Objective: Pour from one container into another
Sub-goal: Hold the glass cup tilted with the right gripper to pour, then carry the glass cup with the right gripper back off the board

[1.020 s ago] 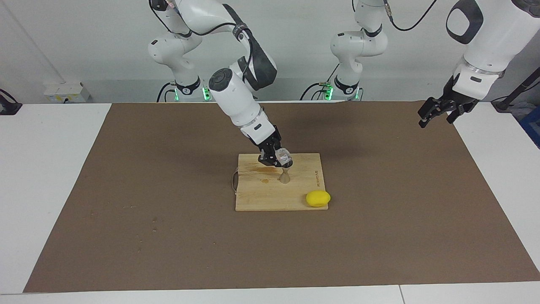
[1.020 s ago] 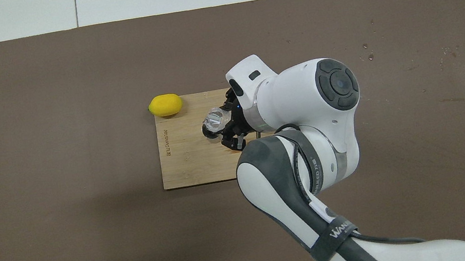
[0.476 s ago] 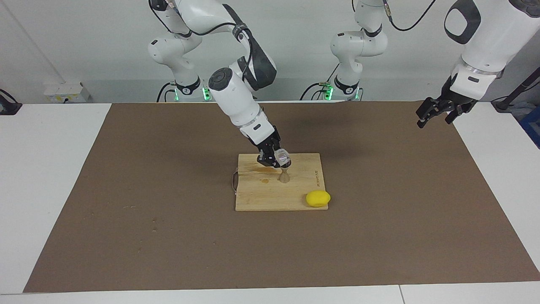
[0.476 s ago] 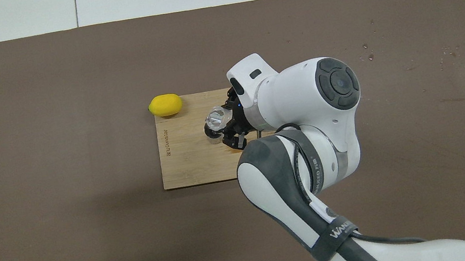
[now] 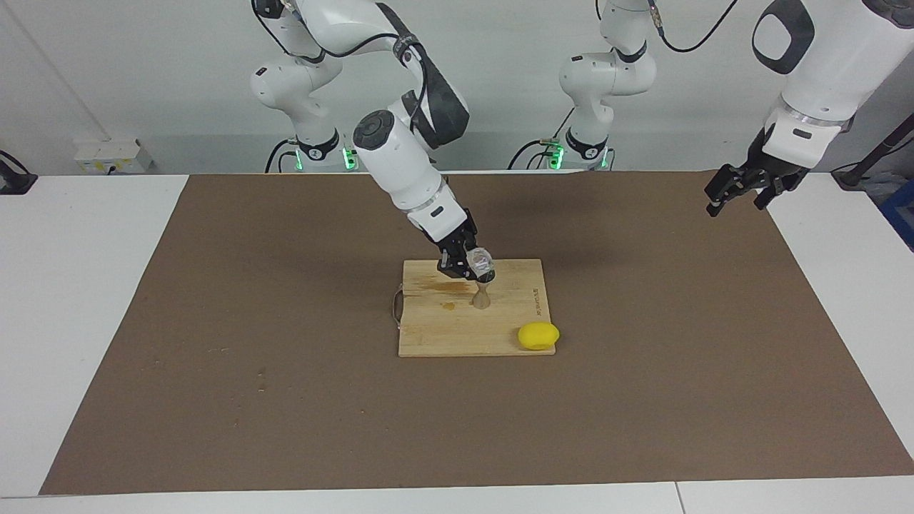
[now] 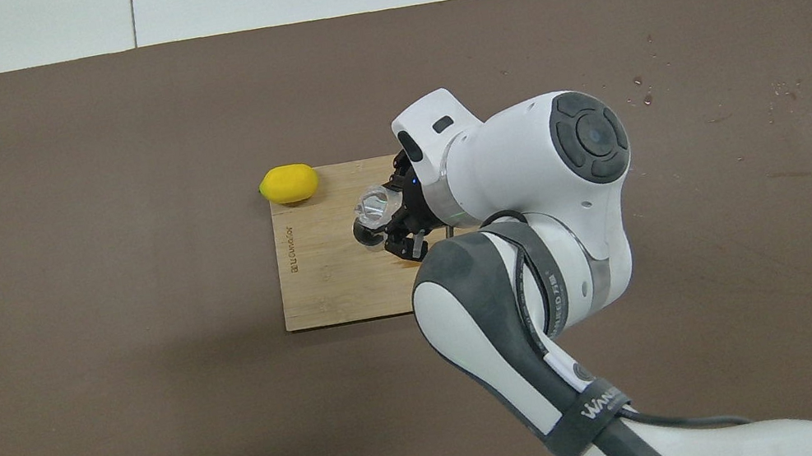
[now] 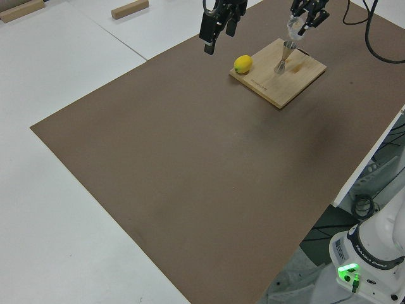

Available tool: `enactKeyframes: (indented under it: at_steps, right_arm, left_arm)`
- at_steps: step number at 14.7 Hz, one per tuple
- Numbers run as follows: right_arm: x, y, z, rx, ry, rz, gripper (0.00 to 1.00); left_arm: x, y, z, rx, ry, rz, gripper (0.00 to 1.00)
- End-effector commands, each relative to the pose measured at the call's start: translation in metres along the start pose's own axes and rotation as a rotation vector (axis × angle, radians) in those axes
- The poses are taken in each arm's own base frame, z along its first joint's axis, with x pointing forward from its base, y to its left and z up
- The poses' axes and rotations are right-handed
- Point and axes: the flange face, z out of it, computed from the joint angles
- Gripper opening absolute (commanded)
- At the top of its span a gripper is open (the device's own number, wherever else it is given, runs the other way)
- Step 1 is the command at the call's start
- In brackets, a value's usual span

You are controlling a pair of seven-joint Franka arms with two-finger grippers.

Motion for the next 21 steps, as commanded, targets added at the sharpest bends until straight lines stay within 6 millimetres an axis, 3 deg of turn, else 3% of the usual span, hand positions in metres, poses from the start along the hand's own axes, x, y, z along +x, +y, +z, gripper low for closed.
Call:
enactKeyframes:
  at_steps: [1,17,19,21]
  right_arm:
    - [0.003,0.005,-0.003,-0.008,-0.032,0.007,0.00]
    - [0.000,0.003,0.000,-0.001,-0.061,0.004,0.00]
    - [-0.001,0.010,-0.013,0.004,-0.036,0.027,0.00]
    - [-0.006,0.024,-0.043,-0.006,0.021,0.061,0.00]
  left_arm:
    - [0.002,0.000,-0.005,0.010,0.015,-0.010,1.00]
    - [0.001,-0.001,-0.007,0.010,0.020,-0.011,1.00]
    - [0.001,-0.002,-0.008,0.009,0.023,-0.013,1.00]
    - [0.001,-0.002,-0.008,0.009,0.024,-0.013,1.00]
